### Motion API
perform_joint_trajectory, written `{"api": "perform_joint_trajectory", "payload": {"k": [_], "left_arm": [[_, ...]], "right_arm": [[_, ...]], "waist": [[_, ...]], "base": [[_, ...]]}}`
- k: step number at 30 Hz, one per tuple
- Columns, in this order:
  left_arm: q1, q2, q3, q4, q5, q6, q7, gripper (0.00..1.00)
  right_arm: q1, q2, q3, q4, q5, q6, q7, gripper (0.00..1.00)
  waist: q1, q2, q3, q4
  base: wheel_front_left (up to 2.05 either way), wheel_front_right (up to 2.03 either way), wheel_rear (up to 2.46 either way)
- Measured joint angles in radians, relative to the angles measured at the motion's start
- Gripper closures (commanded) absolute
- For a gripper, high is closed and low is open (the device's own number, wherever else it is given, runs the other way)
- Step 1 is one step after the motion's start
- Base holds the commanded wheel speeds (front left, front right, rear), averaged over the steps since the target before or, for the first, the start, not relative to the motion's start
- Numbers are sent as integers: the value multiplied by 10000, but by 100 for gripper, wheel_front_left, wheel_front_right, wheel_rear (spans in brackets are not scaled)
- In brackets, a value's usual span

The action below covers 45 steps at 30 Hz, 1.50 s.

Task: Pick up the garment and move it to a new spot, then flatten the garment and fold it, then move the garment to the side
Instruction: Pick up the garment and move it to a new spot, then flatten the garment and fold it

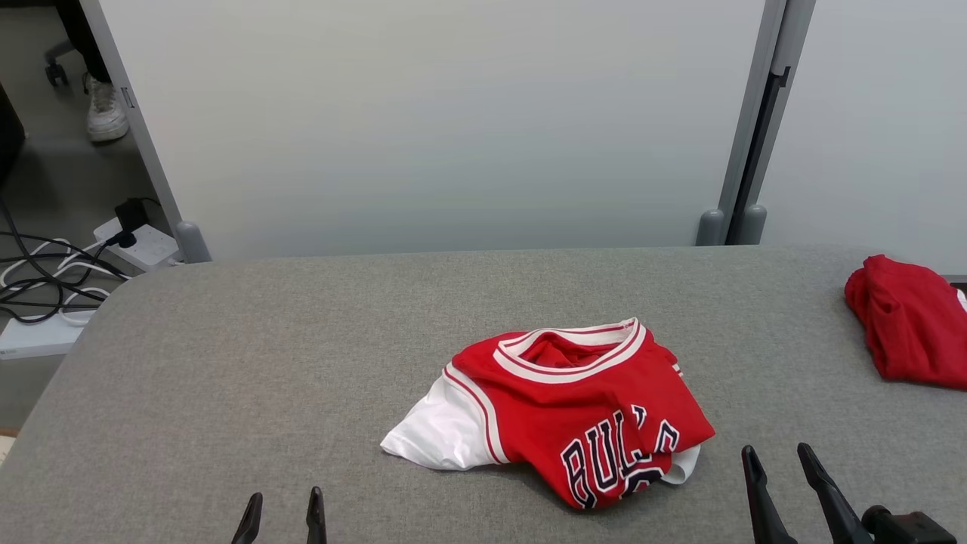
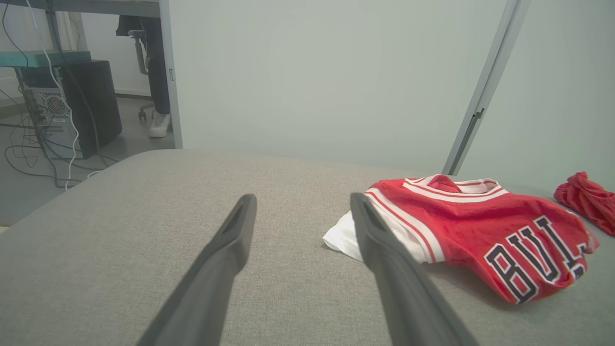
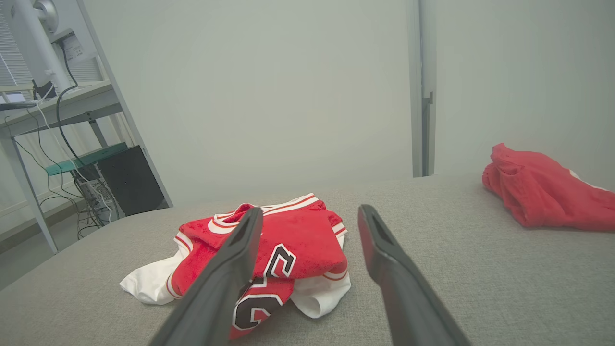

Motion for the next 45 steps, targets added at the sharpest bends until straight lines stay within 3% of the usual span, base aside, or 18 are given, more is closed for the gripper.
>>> {"api": "perform_joint_trajectory", "payload": {"k": [34,45], "left_arm": [[-77,0,-71,238,-8,8,0,0],[-1893,-10,-616,1760,-192,-462,0,0]], "right_arm": [[-21,0,198,35,98,0,0,0],[-252,-33,464,52,169,0,0,0]], "waist": [[0,0,184,-200],[0,0,735,-440]], "base": [[0,0,0],[0,0,0]]}}
